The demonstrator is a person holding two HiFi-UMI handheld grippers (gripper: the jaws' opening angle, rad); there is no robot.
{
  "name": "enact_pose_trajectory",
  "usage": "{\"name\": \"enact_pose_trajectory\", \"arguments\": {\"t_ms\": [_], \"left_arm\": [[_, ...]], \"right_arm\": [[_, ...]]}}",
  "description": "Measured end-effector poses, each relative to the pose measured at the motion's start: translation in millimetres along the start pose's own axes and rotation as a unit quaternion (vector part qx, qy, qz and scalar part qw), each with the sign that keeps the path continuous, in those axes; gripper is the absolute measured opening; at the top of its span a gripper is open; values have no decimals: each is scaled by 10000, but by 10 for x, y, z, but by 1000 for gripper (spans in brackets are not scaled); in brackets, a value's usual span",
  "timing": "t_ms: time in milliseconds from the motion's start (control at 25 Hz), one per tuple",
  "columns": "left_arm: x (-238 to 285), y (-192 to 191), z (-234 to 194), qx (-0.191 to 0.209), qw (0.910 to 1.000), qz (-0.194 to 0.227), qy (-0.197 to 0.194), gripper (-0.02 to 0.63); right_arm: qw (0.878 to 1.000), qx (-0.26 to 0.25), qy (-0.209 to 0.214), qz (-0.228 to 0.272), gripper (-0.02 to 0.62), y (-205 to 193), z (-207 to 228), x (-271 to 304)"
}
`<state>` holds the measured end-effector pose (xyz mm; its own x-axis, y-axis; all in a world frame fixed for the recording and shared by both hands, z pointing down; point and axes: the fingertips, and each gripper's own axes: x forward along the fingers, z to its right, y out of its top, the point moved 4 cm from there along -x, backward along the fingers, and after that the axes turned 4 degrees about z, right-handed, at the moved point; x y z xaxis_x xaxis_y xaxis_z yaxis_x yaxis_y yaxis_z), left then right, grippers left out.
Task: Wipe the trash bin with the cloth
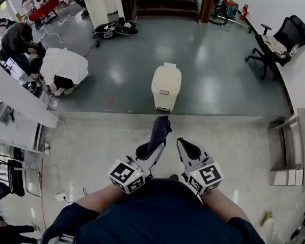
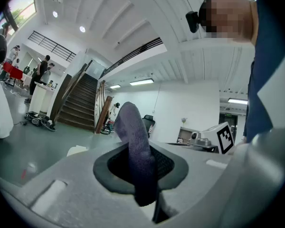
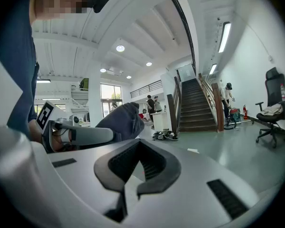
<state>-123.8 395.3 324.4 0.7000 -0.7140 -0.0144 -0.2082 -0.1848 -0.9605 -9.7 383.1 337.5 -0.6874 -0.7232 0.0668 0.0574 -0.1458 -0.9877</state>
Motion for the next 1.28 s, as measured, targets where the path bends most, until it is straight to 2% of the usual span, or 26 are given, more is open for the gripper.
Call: {"name": "enact_pose_trajectory", "arguments": {"t_ms": [600,1040,1280], "left_arm": [[51,-10,85,9,10000,-9,87,49],[361,-67,210,130,9992,58,375,49],[615,-112,-37,93,9989,-4,452,49]], "right_arm": [[9999,82,80,11,5,9,54,-62],[9998,13,169,145,5,23,460,-221],[9999,-16,158,48,5,18,751,-43]]}}
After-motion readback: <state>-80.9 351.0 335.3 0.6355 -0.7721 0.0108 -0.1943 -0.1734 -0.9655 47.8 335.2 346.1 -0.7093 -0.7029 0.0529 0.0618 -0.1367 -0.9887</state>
